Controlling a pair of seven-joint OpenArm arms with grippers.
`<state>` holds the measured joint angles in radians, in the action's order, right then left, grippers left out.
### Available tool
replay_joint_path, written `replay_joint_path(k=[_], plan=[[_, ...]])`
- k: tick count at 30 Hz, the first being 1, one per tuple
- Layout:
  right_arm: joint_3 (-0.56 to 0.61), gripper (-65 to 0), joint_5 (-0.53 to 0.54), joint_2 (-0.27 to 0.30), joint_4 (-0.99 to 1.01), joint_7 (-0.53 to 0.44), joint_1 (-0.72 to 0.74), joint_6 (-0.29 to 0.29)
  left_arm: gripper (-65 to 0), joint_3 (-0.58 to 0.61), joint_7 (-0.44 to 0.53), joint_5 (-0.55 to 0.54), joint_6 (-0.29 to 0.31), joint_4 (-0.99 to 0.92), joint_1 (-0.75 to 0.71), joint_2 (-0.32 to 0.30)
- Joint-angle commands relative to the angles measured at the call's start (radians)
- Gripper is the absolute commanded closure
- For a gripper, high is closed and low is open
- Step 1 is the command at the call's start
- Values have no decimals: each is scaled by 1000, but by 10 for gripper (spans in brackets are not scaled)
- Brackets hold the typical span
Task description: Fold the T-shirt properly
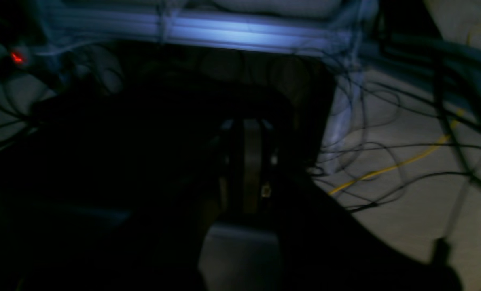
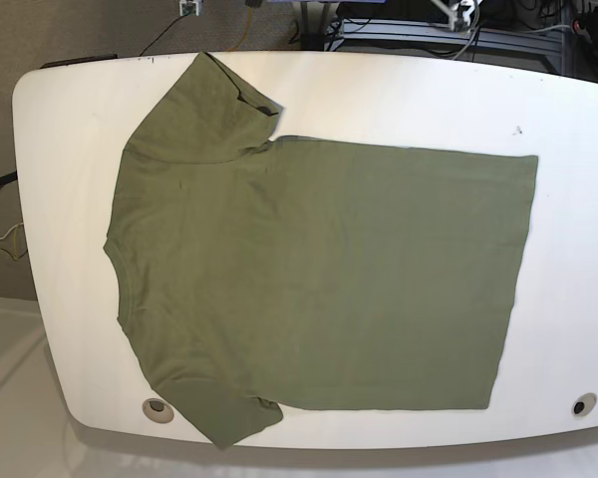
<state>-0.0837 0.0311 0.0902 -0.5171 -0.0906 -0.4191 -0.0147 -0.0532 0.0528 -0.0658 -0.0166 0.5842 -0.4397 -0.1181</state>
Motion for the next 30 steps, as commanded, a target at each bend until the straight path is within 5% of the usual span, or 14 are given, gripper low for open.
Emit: replay_joint_path(k=[1, 30], plan=[[0, 0, 6, 7, -35, -2, -35, 4, -17, -1, 14, -5, -2, 51, -52, -8], [3, 0, 47, 40, -427, -98, -325, -6, 0, 12, 16, 29, 4, 426, -279, -47]])
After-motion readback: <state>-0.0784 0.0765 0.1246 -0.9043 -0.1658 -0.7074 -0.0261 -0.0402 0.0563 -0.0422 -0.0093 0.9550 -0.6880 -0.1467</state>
